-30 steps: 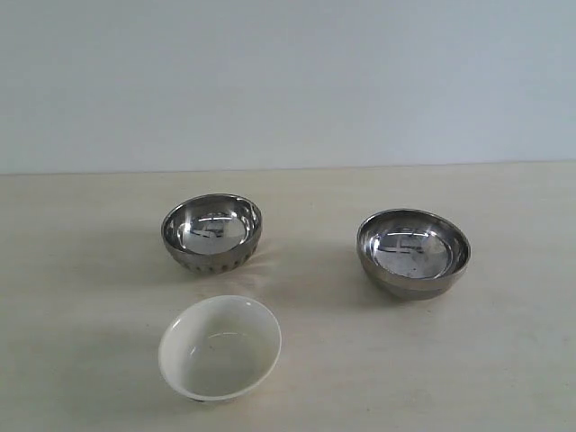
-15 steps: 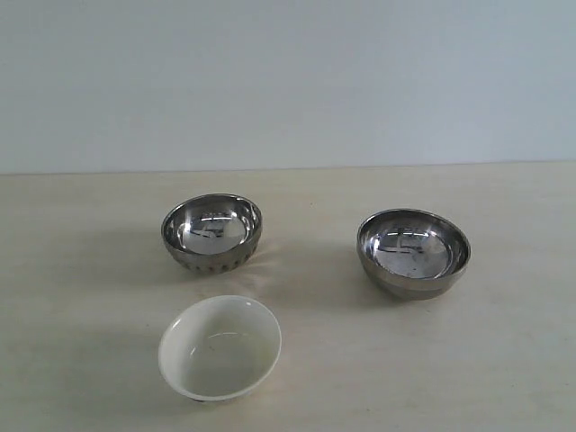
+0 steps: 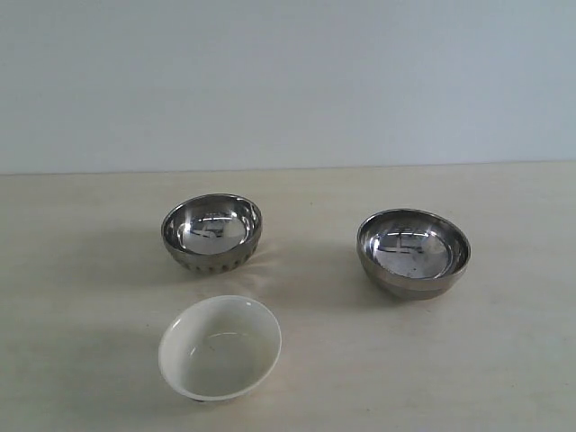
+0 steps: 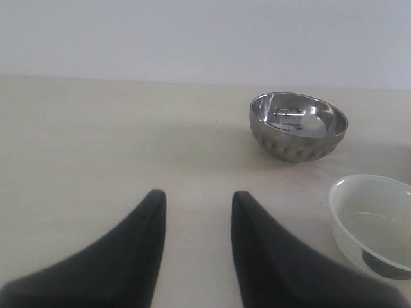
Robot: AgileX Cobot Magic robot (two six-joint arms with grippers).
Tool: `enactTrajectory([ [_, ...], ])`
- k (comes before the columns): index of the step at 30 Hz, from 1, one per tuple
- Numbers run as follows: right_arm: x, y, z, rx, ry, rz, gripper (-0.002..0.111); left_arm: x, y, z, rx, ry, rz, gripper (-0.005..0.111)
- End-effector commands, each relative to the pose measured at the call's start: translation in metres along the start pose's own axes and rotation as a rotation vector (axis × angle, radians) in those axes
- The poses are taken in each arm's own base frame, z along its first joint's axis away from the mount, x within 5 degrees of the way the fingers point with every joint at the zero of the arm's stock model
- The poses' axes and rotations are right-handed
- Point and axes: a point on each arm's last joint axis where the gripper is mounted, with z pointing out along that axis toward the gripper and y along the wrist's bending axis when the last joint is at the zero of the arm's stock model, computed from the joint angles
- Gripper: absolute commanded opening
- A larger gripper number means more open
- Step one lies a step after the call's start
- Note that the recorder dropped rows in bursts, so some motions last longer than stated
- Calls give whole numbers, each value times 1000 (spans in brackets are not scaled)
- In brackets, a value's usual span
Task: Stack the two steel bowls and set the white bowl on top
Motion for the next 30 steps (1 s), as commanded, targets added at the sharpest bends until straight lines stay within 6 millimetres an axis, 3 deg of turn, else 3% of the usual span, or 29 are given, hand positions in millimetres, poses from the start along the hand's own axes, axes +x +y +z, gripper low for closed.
enactTrajectory([
  [1,8,-3,43,61,175,-39,6,1,0,0,-2,1,3,32],
  [3,17,-7,63,84,249,-39,18,1,0,0,-2,1,3,32],
  [8,57,-21,112,148,462,-47,72,1,0,0,-2,1,3,32],
  [10,74,-26,125,165,530,-61,83,1,0,0,-2,1,3,32],
  [17,134,-47,168,231,738,-52,74,1,0,0,-2,1,3,32],
  [18,151,-53,178,246,788,-52,74,1,0,0,-2,1,3,32],
  [30,252,-78,210,302,1019,-39,74,1,0,0,-2,1,3,32],
])
